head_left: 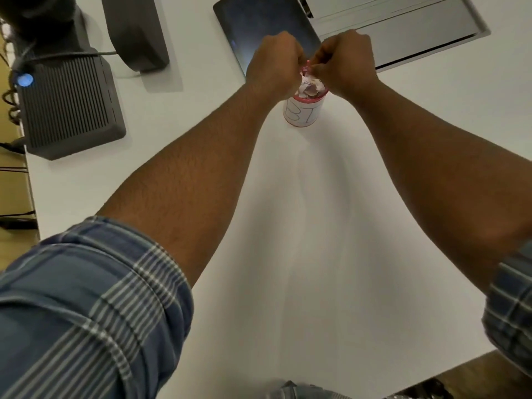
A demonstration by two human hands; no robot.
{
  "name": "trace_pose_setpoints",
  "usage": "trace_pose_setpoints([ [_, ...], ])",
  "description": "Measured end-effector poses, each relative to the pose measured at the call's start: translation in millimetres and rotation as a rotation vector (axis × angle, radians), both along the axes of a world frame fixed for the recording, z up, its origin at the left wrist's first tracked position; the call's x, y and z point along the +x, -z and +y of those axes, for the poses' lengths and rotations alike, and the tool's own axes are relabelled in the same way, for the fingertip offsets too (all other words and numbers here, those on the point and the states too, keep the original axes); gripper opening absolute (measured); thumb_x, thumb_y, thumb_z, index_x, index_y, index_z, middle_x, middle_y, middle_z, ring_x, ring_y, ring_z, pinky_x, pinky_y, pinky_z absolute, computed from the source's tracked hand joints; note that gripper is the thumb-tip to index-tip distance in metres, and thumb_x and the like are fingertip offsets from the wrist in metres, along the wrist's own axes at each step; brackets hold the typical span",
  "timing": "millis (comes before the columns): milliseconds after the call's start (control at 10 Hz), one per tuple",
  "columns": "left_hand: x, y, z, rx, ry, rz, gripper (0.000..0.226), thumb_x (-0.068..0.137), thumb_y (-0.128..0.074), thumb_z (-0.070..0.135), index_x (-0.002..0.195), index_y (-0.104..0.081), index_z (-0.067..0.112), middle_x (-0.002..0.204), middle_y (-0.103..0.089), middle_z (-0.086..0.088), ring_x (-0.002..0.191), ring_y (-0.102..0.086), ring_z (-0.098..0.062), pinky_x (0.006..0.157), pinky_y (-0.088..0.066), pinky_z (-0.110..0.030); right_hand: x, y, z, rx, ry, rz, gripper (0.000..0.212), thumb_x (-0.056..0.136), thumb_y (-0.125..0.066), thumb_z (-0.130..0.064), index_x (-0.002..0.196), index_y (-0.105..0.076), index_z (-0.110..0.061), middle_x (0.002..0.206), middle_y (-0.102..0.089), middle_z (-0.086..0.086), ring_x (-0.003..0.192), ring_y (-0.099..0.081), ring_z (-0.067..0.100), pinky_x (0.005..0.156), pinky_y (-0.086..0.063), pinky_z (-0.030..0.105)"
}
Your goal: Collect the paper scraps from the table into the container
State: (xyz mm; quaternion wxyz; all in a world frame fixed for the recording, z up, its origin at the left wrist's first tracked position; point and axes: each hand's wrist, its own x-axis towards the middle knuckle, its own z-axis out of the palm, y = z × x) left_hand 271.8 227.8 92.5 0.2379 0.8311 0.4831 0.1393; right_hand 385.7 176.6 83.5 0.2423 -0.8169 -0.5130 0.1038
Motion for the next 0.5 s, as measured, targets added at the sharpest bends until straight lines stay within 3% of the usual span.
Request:
trace_pose_setpoints([
  [200, -21, -2, -24, -0.054, 0.057, 0.05, 0.017, 0.086, -0.063, 0.015, 0.103, -0.068, 0.013, 0.1, -0.067, -0.006, 0.092, -0.062, -0.023, 0.083, -0.054, -0.033, -10, 12, -20, 0.024, -0.01, -0.018, 0.013, 0.088, -0.06, -0.01, 0.088, -0.073, -0.012, 0.091, -0.073, 0.004, 0.086, -0.068, 0.019, 0.082, -0.051, 0.024],
  [300, -39, -7, -41, -0.107, 0.022, 0.003, 0.022, 0.09, -0.055, 0.013, 0.11, -0.064, 0.013, 0.111, -0.066, -0.008, 0.1, -0.061, -0.025, 0.086, -0.051, -0.031, -26, 11, -38, 0.115, 0.068, 0.071, 0.022, 0.091, -0.052, -0.018, 0.084, -0.073, -0.018, 0.086, -0.073, 0.0, 0.082, -0.067, 0.017, 0.074, -0.051, 0.022],
  [400, -67, -13, -66, -0.118, -0.007, -0.05, 0.033, 0.094, -0.047, 0.013, 0.126, -0.056, 0.012, 0.13, -0.058, -0.01, 0.118, -0.055, -0.027, 0.095, -0.043, -0.029, -50, 2, -60, 0.09, 0.079, 0.057, 0.035, 0.092, -0.041, -0.027, 0.098, -0.071, -0.01, 0.097, -0.072, 0.012, 0.087, -0.069, 0.026, 0.074, -0.055, 0.029],
  [500, -104, -6, -94, -0.136, -0.061, -0.061, 0.037, 0.096, -0.045, 0.02, 0.132, -0.052, 0.013, 0.136, -0.054, -0.009, 0.127, -0.049, -0.024, 0.106, -0.036, -0.03, -84, -1, -92, 0.048, 0.025, 0.044, 0.038, 0.094, -0.042, -0.033, 0.113, -0.068, -0.013, 0.109, -0.07, 0.015, 0.097, -0.067, 0.031, 0.084, -0.052, 0.032],
])
